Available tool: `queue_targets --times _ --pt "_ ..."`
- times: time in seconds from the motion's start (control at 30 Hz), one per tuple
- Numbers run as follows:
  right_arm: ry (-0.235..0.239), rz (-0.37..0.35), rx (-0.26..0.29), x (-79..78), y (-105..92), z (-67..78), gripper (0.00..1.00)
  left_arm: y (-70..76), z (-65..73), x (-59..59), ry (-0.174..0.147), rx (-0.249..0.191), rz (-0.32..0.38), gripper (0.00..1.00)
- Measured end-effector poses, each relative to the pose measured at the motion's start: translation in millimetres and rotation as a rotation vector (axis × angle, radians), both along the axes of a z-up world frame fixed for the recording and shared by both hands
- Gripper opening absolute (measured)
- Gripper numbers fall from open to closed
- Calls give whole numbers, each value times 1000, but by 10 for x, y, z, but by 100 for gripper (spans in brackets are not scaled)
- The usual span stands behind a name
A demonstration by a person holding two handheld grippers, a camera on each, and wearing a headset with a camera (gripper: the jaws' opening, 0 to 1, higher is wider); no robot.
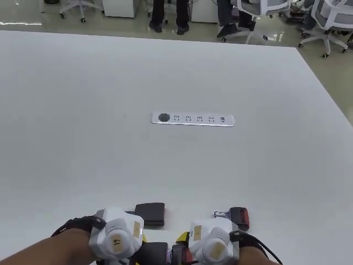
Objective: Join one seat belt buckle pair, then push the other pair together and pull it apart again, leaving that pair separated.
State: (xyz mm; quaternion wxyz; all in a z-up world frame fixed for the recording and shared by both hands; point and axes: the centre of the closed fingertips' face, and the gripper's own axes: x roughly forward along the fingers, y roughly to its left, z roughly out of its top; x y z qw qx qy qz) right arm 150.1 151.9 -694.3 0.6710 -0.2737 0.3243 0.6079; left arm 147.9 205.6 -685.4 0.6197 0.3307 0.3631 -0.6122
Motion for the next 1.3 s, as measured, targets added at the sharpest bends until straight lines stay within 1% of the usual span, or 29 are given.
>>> queue_targets --times 0.13,0.37,0.53,0.73,0.9,1.07,1.2,1.3 --pt "0 -5 10 4 -9 -3 33 10 -13 5 2 -3 -6 32" --pt "-1 -9 31 -3 0 30 33 31 -32 4 3 -36 14 31" --pt "-4 -16 50 -22 3 67 33 34 -36 4 4 -47 4 31" --pt "-8 -20 69 -5 4 62 33 47 -49 9 7 -70 7 31" --pt "-10 -25 84 12 2 26 33 48 -43 7 13 -83 -2 31" --pt "-12 -27 96 17 7 28 33 51 -42 9 16 -97 -1 31" --pt "-10 -27 105 7 10 50 33 56 -46 12 19 -105 -3 31" --pt "-9 -28 112 -10 25 98 33 60 -43 11 22 -120 6 31"
